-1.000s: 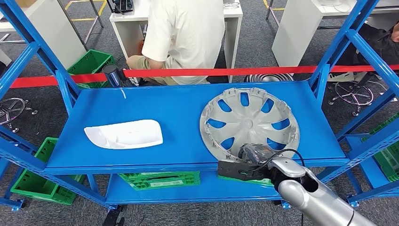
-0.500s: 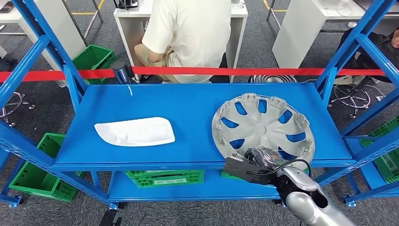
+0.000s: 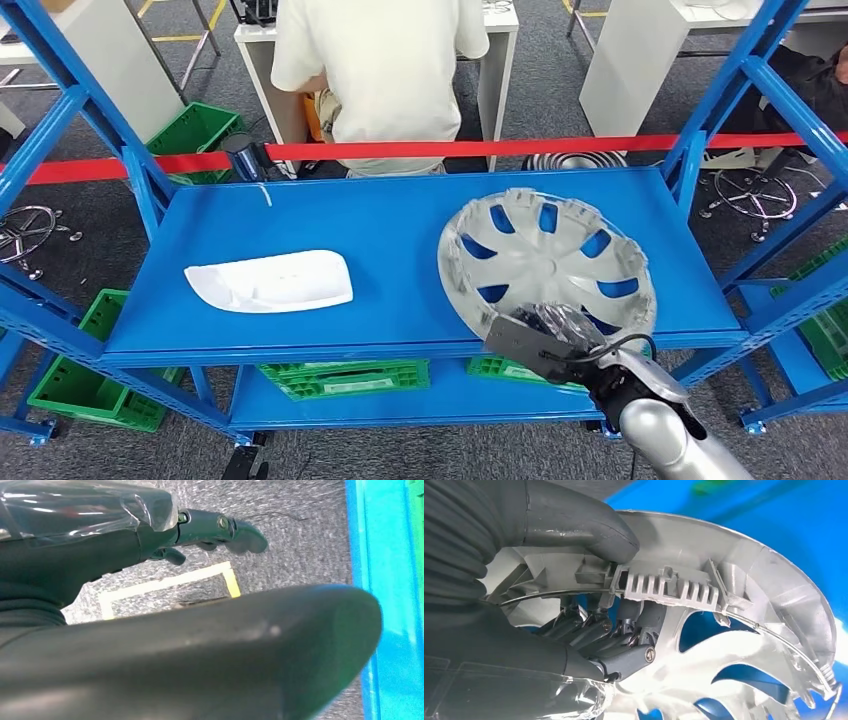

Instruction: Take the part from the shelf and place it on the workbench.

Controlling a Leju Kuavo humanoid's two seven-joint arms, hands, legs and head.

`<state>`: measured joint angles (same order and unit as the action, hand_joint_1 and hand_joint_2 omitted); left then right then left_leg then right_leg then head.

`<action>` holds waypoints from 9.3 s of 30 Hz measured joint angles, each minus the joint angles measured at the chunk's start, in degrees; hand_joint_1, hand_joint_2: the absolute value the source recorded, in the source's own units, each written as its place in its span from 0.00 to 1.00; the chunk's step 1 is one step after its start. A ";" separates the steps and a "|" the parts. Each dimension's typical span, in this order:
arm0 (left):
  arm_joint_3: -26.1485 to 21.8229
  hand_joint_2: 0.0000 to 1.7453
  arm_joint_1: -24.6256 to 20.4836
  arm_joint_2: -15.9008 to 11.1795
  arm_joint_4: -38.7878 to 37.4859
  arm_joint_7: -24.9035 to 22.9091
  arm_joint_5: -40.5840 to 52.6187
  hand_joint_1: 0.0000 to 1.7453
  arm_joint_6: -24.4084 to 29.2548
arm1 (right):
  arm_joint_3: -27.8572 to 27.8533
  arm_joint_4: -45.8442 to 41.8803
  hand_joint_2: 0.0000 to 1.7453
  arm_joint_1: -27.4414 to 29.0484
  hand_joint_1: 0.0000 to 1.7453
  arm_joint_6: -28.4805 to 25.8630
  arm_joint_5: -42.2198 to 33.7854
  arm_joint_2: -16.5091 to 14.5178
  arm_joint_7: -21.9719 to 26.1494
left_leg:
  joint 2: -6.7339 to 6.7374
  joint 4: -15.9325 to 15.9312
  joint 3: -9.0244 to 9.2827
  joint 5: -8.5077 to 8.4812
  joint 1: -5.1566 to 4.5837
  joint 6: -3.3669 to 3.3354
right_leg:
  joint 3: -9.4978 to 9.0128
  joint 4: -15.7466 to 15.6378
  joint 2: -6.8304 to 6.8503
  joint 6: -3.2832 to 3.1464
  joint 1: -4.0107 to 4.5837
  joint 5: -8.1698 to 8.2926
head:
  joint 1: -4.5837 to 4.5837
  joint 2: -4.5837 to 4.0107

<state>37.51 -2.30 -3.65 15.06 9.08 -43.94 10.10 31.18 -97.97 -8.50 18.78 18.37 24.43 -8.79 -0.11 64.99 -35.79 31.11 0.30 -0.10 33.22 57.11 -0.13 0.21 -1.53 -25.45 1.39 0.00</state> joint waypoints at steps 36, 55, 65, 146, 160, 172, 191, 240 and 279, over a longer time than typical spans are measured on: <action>4.84 0.00 -1.69 2.25 0.41 6.32 4.97 0.00 4.41 | -17.68 -8.52 1.00 -5.79 1.00 13.90 -38.47 -11.09 22.15 | -0.11 2.76 -2.30 -1.21 0.35 -0.26 | 1.23 0.85 -0.33 0.27 0.04 0.24 | -0.12 0.00; 5.59 1.00 -2.30 1.58 0.45 7.19 5.35 0.00 -1.74 | -8.88 -6.55 1.00 -1.83 1.00 29.13 -71.96 -16.01 10.98 | 0.07 -7.67 2.87 -5.32 -0.16 -1.44 | 1.39 1.43 0.21 2.64 -0.45 -0.15 | -0.30 0.00; 5.18 1.00 -1.02 1.31 0.45 7.93 4.74 0.00 -1.55 | -2.88 -6.55 1.00 1.66 1.00 30.41 -75.24 -17.35 8.88 | 0.07 8.67 -4.58 2.24 0.86 1.08 | 1.35 0.90 0.13 -0.04 -0.40 0.27 | -0.10 0.00; 4.41 1.00 -1.48 -0.58 1.40 3.70 6.57 0.00 0.35 | 2.69 -3.69 1.00 4.60 1.00 34.44 -80.34 -15.71 6.72 | 0.59 -8.79 -0.35 -9.76 -0.13 -1.65 | -4.73 2.68 0.18 2.54 0.11 -4.04 | -0.23 0.00; 4.43 1.00 -1.19 -1.06 1.80 3.46 8.47 0.00 1.23 | 0.97 -2.08 1.00 4.17 1.00 37.24 -78.66 -15.45 9.95 | 0.16 -1.46 4.49 -2.69 0.69 0.37 | 0.63 -0.57 0.28 0.00 0.62 1.38 | 0.04 0.00; 4.33 1.00 -1.35 -1.55 3.27 2.77 9.99 0.00 1.90 | -0.05 -2.05 1.00 4.83 1.00 37.66 -78.74 -14.90 12.17 | 0.75 -10.38 2.72 -8.08 -0.27 -3.05 | 6.12 16.43 0.31 1.47 0.42 -6.42 | -0.32 0.00; 3.83 1.00 0.26 -2.58 6.05 1.25 12.52 0.00 3.15 | -0.56 -3.46 1.00 4.70 1.00 35.60 -79.16 -16.63 15.10 | 0.11 -2.68 5.08 -2.93 0.27 -0.42 | 0.28 -0.29 0.29 -0.05 0.88 0.75 | 0.02 0.00; -6.82 1.00 4.82 -4.86 15.64 -2.74 19.95 0.00 7.46 | 2.27 -4.93 1.00 2.74 1.00 28.85 -73.58 -16.22 22.01 | 0.68 -7.99 -1.56 -10.12 -0.52 -1.67 | -5.45 -1.36 0.18 2.33 0.68 -4.47 | -0.31 0.00; -12.02 1.00 3.70 -0.87 10.18 -0.57 25.47 0.00 0.26 | 2.26 -5.94 1.00 3.18 1.00 30.00 -75.29 -17.11 17.21 | 0.37 8.94 -5.22 0.94 0.91 1.06 | 0.01 -0.88 0.46 -0.20 0.14 0.34 | -0.01 0.00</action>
<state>25.50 1.40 -4.52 25.24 8.51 -18.47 10.36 33.44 -103.91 -5.32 48.78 -56.92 7.32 8.42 0.27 73.93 -41.00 32.06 1.22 0.96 33.23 56.24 0.33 0.02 -1.39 -25.11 1.39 0.00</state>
